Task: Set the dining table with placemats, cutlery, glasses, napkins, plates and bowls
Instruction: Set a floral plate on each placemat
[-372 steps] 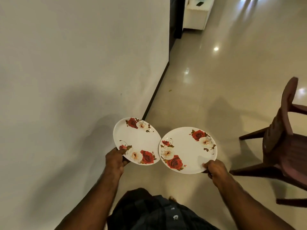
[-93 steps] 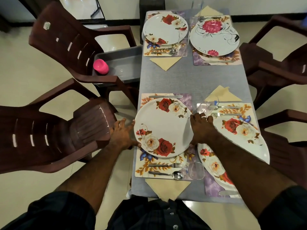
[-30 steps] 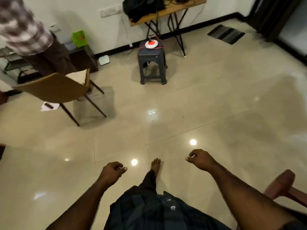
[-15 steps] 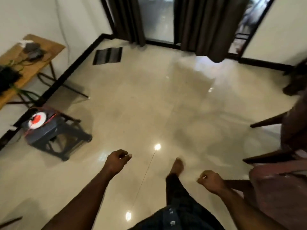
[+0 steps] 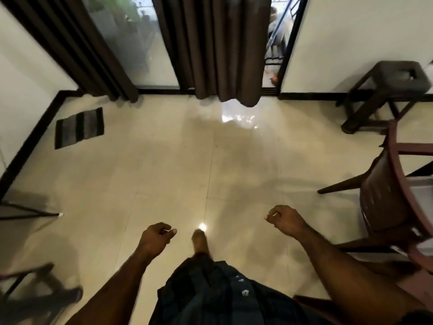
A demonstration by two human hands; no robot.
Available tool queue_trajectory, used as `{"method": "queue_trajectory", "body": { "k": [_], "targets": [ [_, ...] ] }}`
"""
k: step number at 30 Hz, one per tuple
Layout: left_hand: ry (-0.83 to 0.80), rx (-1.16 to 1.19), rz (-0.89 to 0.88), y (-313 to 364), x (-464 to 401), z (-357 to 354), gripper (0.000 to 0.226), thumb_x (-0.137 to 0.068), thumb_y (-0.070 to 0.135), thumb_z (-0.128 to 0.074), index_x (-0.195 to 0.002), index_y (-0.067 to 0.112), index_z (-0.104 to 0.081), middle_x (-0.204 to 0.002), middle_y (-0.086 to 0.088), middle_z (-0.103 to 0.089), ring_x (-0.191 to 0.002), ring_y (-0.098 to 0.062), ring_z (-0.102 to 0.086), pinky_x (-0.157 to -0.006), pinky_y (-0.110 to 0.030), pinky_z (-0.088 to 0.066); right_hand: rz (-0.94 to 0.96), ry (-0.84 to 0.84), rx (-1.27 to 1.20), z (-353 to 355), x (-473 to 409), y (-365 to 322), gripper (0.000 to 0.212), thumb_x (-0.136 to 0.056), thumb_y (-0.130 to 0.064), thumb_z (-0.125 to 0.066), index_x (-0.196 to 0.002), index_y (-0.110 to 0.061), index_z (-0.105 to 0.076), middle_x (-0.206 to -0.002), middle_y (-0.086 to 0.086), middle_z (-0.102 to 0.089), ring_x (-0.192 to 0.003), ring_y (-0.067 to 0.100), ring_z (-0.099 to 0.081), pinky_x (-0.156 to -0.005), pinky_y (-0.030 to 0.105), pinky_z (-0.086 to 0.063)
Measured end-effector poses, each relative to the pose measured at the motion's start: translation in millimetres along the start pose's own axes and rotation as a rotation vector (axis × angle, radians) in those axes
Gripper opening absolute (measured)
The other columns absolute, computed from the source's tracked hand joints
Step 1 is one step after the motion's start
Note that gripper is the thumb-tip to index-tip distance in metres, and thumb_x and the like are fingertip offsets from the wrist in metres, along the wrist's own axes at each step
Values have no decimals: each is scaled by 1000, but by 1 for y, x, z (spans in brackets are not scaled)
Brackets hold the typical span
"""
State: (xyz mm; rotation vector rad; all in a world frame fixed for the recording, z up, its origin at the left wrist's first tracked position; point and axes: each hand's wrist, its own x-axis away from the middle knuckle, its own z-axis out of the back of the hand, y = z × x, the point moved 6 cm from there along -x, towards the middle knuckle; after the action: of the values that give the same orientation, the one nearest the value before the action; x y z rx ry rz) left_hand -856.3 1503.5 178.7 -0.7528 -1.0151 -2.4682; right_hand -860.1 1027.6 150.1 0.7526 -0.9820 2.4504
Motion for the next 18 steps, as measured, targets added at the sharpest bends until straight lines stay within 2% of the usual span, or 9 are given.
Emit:
{"method": "queue_trajectory", "body": {
  "k": [3, 7, 9, 12, 18],
  "targets": [
    [-39, -51, -58, 58, -85, 10, 25, -91, 42, -81, -100, 19, -76, -82, 4, -78, -74, -13, -76, -76, -34, -58, -22, 50, -62, 40, -53, -19, 29, -86, -54, -78, -93, -26, -72, -88, -7, -72, -84, 14, -69, -74, 27, -49],
    [-151, -154, -170, 172, -211, 14, 30, -93, 46, -77, -103, 18, -75, -88, 2, -78, -82, -14, -76, -81, -32, -56, -197, 136, -205, 81, -116, -2, 28, -83, -53, -81, -87, -27, -71, -92, -3, -74, -82, 16, -72, -77, 31, -56],
    [-201, -184, -243, 238, -253, 13, 31, -92, 48, -77, -104, 19, -74, -90, 2, -78, -83, -14, -76, -82, -31, -56, -280, 171, -269, 96, -133, 5, 31, -83, -55, -81, -85, -26, -72, -90, -3, -76, -80, 18, -74, -82, 37, -61],
    [-276, -244, -331, 346, -304, 5, 27, -92, 42, -79, -103, 18, -75, -89, 1, -78, -79, -11, -76, -74, -25, -51, -359, 211, -401, 121, -151, 3, 31, -82, -53, -81, -84, -23, -74, -78, -2, -77, -72, 18, -75, -80, 43, -64],
    [-310, -368, -544, 534, -396, -51, 18, -91, 39, -81, -95, 23, -76, -80, 4, -77, -71, -9, -75, -73, -27, -54, -462, 242, -483, 163, -203, 28, 27, -80, -47, -82, -83, -23, -72, -78, 0, -75, -72, 18, -73, -78, 43, -62]
  ]
}}
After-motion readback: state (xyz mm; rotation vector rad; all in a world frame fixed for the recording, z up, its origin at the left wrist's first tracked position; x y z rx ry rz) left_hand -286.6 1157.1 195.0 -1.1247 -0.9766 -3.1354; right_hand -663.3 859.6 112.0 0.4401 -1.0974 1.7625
